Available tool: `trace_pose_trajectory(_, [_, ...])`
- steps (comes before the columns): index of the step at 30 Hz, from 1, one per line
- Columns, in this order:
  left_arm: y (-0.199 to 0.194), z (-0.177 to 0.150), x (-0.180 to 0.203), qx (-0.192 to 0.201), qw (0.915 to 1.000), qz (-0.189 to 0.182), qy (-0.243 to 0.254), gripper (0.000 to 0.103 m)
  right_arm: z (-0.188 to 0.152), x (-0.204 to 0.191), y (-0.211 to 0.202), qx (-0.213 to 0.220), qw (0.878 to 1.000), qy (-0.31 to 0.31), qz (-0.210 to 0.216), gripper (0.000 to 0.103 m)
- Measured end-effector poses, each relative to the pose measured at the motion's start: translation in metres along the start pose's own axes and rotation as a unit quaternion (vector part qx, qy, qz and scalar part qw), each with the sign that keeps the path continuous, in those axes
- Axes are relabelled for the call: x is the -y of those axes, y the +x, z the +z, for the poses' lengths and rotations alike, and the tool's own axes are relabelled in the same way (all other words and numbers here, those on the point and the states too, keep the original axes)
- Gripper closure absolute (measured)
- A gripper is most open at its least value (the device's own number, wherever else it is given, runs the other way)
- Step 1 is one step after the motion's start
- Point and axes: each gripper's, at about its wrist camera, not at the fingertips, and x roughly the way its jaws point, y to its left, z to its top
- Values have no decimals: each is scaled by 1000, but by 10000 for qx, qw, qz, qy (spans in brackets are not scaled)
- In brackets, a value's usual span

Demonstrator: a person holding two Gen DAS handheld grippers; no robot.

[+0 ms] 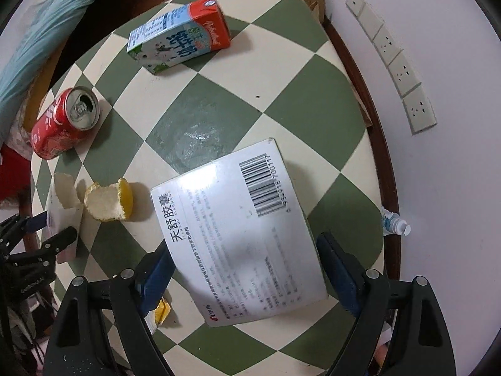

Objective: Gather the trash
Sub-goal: 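Grasp the pink toothpaste box with the left tool while the right grasps the medicine box, then open the left tool over the bin while the right tool carries the medicine box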

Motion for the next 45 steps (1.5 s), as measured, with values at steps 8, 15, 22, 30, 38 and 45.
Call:
trace_pose_trajectory(8, [-1,0,3,218,9997,-31,-63,53,1,-4,15,-73,9999,-71,-134,14])
trace_pose_trajectory(15, [-12,-18,-15,546,9977,102,-400,54,-5,-6,16,141,9997,-103,-191,19])
trace_pose_trajectory(22, [-56,-49,-19,1217,9887,272,-828,54,-18,-13,-3,513,9984,-54,-235,21])
trace_pose_trajectory(30, [-115,-93,-40,1929,9711,280,-1378,54,-54,-41,-55,1149,9933,-93,-17,22])
trace_pose_trajectory(38, [-169,-139,-80,2592,9491,294,-1767,54,-93,-90,-109,1714,9830,-314,578,22])
trace_pose_trajectory(45, [-206,-201,-129,2980,9277,354,-2221,54,-126,-166,-153,2090,9694,-788,1023,22])
